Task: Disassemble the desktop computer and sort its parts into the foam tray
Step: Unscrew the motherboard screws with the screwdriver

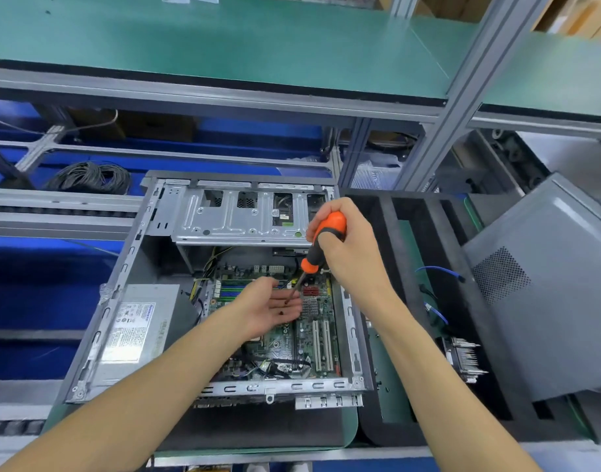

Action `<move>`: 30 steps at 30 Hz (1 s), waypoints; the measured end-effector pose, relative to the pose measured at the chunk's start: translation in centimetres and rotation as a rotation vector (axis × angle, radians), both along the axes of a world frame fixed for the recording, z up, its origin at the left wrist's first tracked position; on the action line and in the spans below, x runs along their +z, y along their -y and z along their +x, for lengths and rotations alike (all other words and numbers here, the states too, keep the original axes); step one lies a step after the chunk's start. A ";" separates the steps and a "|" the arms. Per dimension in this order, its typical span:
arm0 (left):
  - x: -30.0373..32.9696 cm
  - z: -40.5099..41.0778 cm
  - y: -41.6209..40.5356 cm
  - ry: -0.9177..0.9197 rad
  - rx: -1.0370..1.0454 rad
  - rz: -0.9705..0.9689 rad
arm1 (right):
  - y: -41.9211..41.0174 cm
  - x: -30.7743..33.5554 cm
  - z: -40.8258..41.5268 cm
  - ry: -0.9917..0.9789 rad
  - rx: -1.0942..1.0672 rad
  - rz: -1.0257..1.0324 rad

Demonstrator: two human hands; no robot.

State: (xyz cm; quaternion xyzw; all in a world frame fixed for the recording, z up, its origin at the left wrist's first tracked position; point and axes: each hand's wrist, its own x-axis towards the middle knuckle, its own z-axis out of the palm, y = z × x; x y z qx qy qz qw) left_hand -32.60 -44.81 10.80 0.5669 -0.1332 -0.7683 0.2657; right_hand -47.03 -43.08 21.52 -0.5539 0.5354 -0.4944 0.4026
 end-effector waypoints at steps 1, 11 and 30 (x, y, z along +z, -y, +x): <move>0.2 -0.1 0.0 -0.065 0.009 0.006 | 0.0 0.1 -0.1 0.014 -0.003 0.003; 1.3 0.6 -1.2 0.107 -0.472 -0.204 | 0.2 0.2 -5.1 0.729 -0.341 0.082; 4.5 -18.5 2.0 0.256 -0.765 -0.445 | -3.6 -4.6 -20.8 0.964 -0.713 0.242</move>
